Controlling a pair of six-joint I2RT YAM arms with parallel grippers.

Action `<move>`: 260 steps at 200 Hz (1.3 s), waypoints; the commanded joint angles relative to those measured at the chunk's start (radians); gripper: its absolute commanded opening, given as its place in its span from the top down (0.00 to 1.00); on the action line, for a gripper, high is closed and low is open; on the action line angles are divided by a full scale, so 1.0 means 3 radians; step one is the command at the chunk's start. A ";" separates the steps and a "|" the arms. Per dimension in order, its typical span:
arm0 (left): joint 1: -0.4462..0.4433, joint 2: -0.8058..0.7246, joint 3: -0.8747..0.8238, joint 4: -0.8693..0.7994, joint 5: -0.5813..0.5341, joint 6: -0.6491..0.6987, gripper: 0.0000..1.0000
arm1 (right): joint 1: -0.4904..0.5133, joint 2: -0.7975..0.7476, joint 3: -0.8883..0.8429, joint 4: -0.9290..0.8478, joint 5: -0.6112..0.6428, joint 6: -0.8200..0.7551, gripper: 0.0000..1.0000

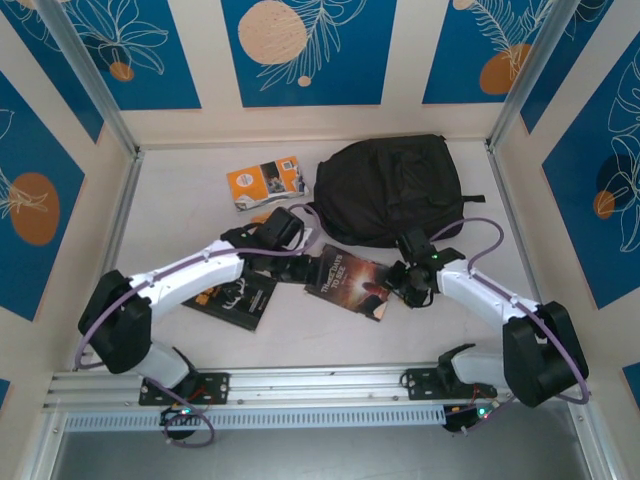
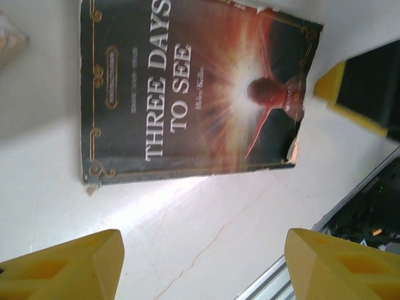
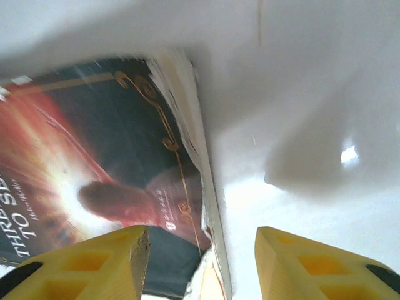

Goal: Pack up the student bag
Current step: Move the book to the center of the table, then rotate the book at the center of the table.

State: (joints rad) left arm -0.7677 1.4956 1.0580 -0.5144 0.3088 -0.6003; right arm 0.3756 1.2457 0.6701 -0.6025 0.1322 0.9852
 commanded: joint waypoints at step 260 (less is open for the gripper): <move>-0.0143 0.1177 0.0238 0.0351 -0.0349 0.0037 0.60 | -0.0099 0.0781 0.0116 0.0934 -0.1231 -0.1354 0.44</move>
State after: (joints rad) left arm -0.8352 1.8267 1.0954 -0.4339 0.2752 -0.6182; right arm 0.2905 1.5387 0.7551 -0.2943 -0.1761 0.5262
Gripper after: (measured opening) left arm 0.403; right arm 0.564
